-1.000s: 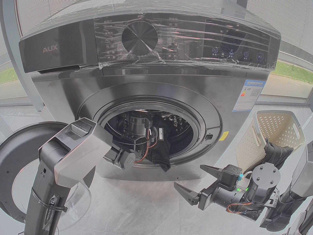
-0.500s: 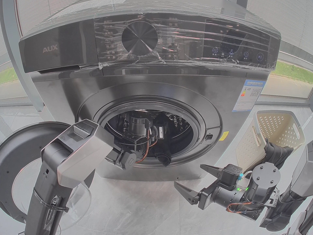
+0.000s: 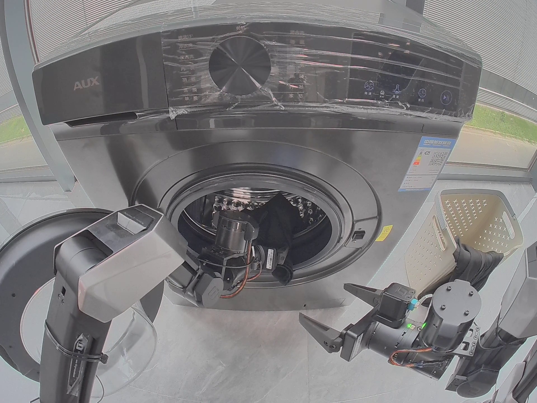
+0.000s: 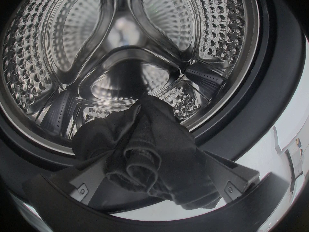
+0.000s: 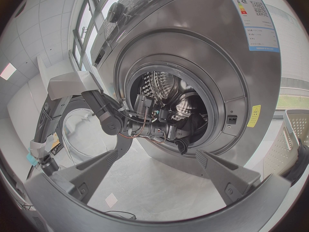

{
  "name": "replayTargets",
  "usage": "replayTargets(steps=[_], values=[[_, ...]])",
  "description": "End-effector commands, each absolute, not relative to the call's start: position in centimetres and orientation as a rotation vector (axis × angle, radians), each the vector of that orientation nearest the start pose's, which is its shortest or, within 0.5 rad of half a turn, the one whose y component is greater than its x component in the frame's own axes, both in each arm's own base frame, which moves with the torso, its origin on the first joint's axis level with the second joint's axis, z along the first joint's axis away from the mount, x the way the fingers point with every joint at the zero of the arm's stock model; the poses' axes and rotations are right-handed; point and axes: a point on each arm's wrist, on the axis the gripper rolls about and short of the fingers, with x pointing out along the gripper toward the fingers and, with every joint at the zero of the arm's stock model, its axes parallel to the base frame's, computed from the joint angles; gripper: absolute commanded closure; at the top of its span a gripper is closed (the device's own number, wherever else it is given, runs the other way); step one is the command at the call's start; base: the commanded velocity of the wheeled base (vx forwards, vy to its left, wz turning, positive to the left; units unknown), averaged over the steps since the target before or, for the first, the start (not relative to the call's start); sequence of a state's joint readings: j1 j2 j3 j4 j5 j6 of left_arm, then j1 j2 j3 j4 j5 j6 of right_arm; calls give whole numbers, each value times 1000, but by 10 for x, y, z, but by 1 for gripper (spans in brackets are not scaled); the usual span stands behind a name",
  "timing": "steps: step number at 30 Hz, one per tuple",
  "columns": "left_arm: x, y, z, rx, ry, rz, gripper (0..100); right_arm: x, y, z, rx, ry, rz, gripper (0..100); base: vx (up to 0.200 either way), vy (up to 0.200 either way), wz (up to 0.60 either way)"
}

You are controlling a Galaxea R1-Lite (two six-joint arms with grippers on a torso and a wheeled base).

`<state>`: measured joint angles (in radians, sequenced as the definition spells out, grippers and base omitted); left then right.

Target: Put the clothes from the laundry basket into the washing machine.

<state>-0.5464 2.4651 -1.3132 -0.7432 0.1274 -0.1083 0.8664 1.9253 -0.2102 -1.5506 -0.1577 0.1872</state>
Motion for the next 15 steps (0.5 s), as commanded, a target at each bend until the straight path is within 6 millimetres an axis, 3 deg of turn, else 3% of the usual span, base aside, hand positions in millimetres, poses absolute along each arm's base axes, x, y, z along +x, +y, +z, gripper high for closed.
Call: replayTargets(steps=[1,4,5,12,15], values=[[398,-238,15,45,428,-391,0,168,191,80,94,217,688,0,0,0,0],[399,-238,9,50,434,-396,0,168,191,80,94,217,688,0,0,0,0],[400,-237,7,53,435,-394,100,168,191,80,94,217,688,0,0,0,0],[409,-238,6,37,402,-388,100,168,192,80,95,214,689,0,0,0,0],[425,-239,19,-10,299,-368,100,169,191,81,98,210,684,0,0,0,0]])
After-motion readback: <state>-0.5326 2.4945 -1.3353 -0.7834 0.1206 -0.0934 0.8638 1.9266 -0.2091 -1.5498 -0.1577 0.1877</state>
